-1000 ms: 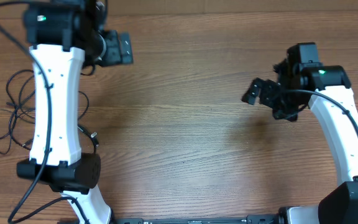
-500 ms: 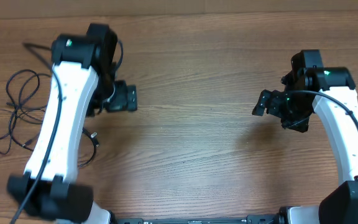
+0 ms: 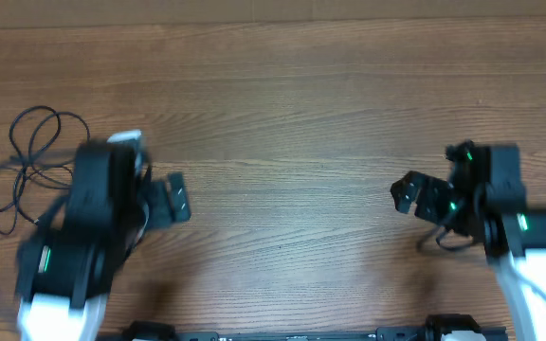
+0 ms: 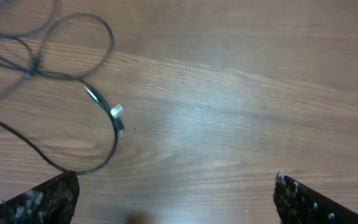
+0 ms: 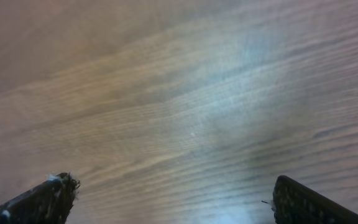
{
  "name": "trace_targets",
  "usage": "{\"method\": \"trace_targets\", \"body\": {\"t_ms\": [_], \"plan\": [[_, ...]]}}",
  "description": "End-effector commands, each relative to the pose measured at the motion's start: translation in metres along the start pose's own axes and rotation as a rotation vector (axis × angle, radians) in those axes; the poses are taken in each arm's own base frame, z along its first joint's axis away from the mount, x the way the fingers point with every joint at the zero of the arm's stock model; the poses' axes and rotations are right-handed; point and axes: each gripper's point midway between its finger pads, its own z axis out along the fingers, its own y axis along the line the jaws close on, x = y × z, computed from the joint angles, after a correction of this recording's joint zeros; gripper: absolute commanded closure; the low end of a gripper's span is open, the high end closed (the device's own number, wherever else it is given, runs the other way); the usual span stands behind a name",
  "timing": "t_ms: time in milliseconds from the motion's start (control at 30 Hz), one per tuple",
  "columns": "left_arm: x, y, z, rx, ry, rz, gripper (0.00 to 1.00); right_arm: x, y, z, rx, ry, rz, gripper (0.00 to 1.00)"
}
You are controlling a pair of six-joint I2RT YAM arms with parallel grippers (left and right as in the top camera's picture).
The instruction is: Untangle cables
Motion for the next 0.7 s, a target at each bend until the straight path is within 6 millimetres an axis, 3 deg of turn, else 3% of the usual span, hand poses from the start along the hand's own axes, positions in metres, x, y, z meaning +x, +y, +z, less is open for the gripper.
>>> {"method": "trace_targets", "body": {"t_ms": [0,133,233,433,667], "plan": [[0.007,0.025,-0.023,-0.065,-0.146,-0.084,0.01,-0.001,0.002,-0.027,-0.026,-0.147,-0.008,0.00],[0.009,0.032,-0.048,-0.045,-0.262,-0.104,0.01,-0.003,0.008,-0.055,-0.070,-0.274,-0.033,0.00],[0.015,0.035,-0.055,-0.039,-0.276,-0.105,0.01,-0.003,0.010,-0.064,-0.083,-0.312,-0.041,0.00],[0.032,0.040,-0.052,-0.064,-0.209,-0.093,0.01,-0.002,0.009,-0.063,-0.080,-0.304,-0.039,0.00],[0.038,0.042,-0.051,-0.074,-0.184,-0.089,0.00,-0.002,0.009,-0.063,-0.079,-0.303,-0.039,0.00]]}}
